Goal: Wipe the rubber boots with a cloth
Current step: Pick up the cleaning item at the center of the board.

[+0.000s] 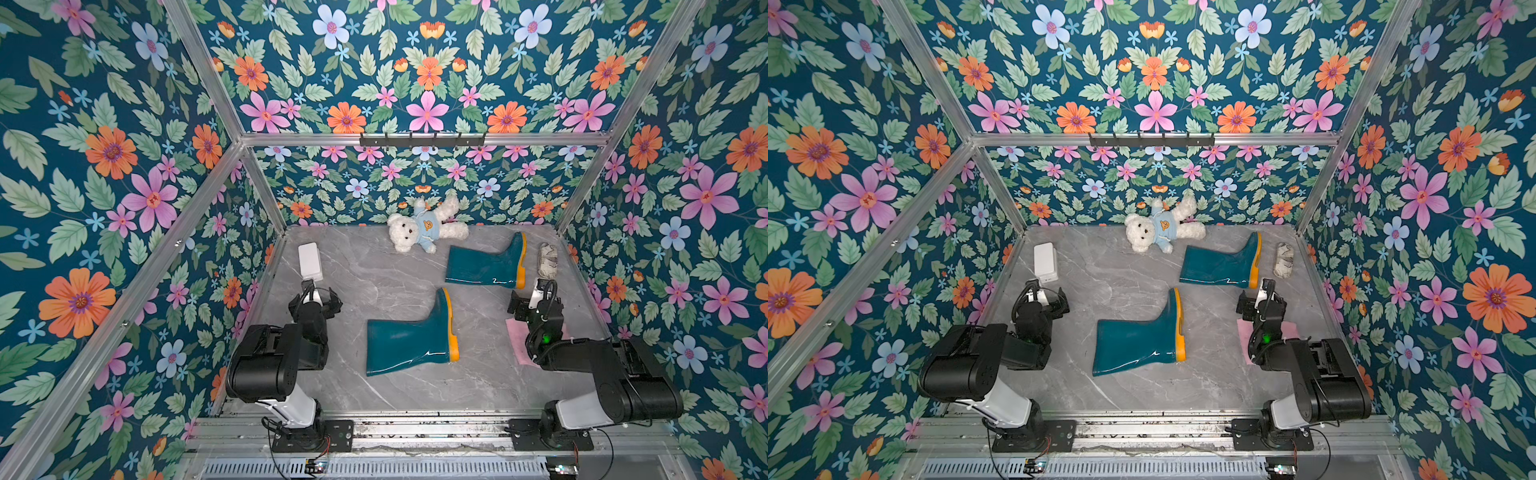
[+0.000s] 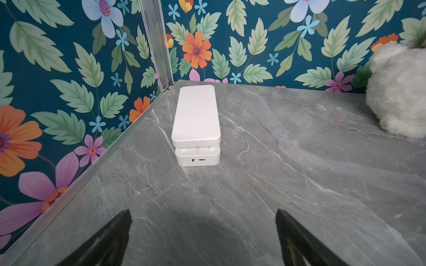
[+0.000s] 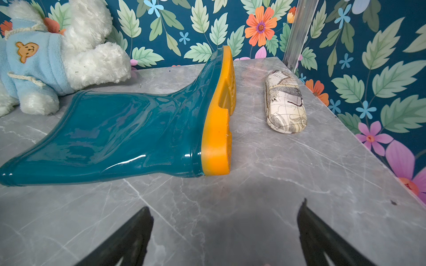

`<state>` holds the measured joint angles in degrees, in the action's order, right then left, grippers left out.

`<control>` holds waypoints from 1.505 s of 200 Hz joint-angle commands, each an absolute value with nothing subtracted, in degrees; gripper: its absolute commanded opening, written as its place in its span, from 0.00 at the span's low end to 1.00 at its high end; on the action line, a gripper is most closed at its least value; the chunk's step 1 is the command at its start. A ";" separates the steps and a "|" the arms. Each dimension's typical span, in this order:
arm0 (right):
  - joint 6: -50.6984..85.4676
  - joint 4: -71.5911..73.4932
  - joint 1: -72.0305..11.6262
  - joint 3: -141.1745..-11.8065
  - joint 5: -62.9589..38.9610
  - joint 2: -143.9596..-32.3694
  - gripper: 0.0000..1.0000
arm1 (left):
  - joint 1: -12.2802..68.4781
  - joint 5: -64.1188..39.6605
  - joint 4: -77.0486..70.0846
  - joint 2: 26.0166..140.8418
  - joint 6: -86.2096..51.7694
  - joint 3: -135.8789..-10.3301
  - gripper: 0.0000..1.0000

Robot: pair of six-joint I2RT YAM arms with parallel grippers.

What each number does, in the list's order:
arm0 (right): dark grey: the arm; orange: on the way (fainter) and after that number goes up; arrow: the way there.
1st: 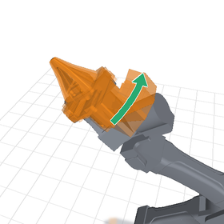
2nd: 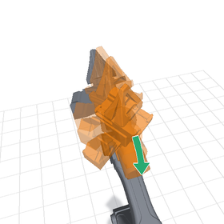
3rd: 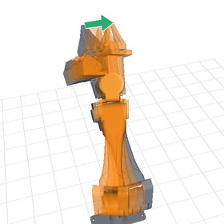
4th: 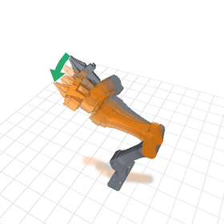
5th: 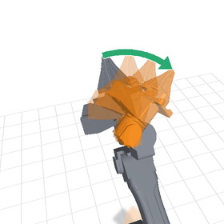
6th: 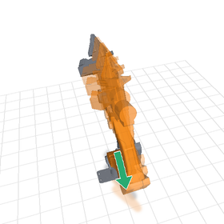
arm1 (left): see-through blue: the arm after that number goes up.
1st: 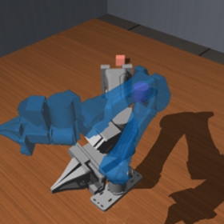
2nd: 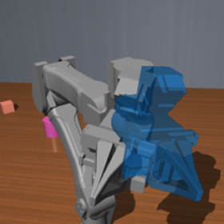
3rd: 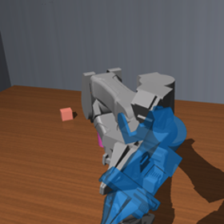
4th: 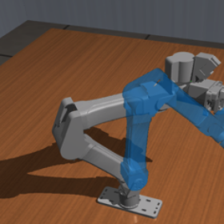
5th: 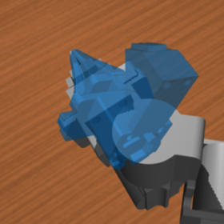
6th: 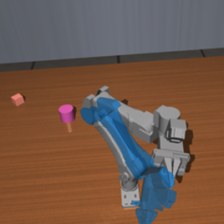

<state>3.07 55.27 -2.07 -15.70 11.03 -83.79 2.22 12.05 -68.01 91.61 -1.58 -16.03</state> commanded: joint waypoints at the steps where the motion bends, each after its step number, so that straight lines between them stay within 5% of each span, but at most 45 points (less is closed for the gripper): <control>1: 3.19 56.68 -2.20 -15.56 15.09 -82.20 0.99 | 2.28 10.03 -64.83 88.34 -0.25 -17.73 0.97; 63: 15.52 3.93 -3.11 -34.84 16.80 -63.29 0.99 | 3.52 4.79 -15.70 73.77 -11.92 -40.50 0.99; 114: 22.70 -21.93 -3.22 -43.66 12.21 -58.88 0.99 | 4.07 -18.02 -1.77 69.58 -27.82 -39.78 0.99; 143: 27.21 -34.07 -3.19 -46.75 8.08 -61.93 0.99 | 6.50 -22.45 7.79 70.49 -30.38 -39.65 0.99; 229: 30.44 -38.48 -3.19 -45.28 0.53 -65.66 0.99 | 19.49 -17.63 9.76 59.51 -36.63 -24.48 0.95; 301: 33.48 -34.95 -3.18 -42.60 -1.32 -66.09 0.96 | 22.21 -14.43 1.53 55.97 -40.12 -15.20 0.84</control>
